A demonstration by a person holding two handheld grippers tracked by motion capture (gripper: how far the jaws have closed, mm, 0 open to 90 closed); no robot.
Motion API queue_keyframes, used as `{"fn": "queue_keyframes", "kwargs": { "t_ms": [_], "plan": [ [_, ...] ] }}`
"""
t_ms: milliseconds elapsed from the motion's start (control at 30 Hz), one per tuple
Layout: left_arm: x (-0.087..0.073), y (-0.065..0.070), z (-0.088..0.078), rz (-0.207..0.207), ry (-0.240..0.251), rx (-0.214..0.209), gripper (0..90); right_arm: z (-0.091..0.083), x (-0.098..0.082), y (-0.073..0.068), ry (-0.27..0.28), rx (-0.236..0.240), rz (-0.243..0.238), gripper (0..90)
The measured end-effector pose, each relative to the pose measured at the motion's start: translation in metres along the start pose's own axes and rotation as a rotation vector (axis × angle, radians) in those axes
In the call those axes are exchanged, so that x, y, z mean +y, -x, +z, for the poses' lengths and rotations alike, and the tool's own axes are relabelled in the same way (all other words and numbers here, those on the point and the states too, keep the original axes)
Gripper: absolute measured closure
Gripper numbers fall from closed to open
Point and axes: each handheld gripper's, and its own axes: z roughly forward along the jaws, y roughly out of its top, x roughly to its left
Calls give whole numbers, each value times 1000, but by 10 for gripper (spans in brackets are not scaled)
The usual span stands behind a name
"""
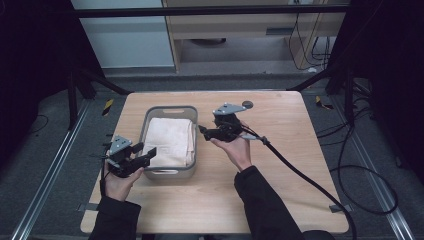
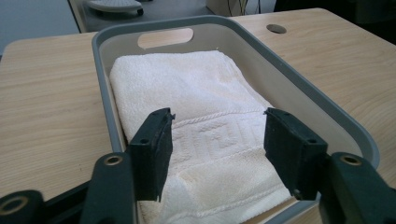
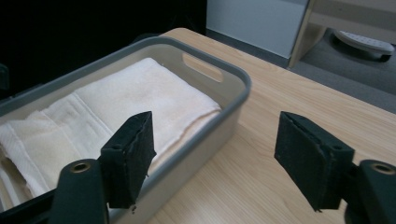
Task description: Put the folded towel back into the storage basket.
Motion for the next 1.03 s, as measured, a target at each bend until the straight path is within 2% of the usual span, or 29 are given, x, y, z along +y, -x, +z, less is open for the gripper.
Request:
{"fn": "queue_keyframes", "kwargs": {
  "t_ms": [200,533,767,900,1033],
  "plan": [
    [-7,2,-5,21,4,5,337,-34,-19,15,11,-22,8,193],
    [-19,10,-9,71,17,-8,265,-86,-68,41,24,-54,61,152],
    [-27,11,-18,95,35,-6,233,-114,-102,60,25,-88,110,129],
    [-35,9,-23,109,33,4,217,-128,-123,69,23,-107,121,119],
    [-43,5,-29,112,32,13,199,-138,-144,77,-3,-136,123,108]
  ]
}}
